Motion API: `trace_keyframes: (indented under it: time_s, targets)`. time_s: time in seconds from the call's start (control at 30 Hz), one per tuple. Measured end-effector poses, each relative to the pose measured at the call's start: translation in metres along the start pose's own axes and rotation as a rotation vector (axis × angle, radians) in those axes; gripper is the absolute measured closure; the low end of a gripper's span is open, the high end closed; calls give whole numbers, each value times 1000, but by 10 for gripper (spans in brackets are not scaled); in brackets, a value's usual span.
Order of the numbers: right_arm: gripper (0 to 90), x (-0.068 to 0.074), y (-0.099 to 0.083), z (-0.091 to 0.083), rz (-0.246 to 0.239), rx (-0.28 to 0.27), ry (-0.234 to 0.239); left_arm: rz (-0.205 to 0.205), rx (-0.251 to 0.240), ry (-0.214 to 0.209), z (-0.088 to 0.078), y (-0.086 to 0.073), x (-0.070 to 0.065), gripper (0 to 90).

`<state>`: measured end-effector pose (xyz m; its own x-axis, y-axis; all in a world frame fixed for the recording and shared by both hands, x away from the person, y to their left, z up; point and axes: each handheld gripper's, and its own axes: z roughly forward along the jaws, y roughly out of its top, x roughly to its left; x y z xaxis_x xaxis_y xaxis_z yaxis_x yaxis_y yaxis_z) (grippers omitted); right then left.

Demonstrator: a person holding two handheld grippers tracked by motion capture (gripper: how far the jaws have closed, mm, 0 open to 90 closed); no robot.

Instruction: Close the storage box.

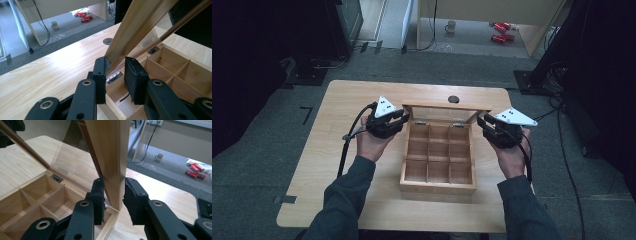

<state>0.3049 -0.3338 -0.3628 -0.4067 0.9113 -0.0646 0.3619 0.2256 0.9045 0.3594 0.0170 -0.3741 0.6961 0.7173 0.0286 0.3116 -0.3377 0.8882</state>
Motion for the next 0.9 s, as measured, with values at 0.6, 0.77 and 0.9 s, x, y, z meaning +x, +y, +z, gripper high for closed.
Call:
trace_keyframes:
  time_s: [0.6, 0.77, 0.9]
  targets:
    - [703, 5, -7, -9, 2, -10, 11, 18, -14, -7, -12, -1, -7, 715]
    - [702, 7, -8, -14, -3, -9, 16, 19, -13, -10, -14, -3, -9, 714]
    - [702, 8, -10, -16, -5, -8, 19, 19, -14, -13, -17, -6, -11, 713]
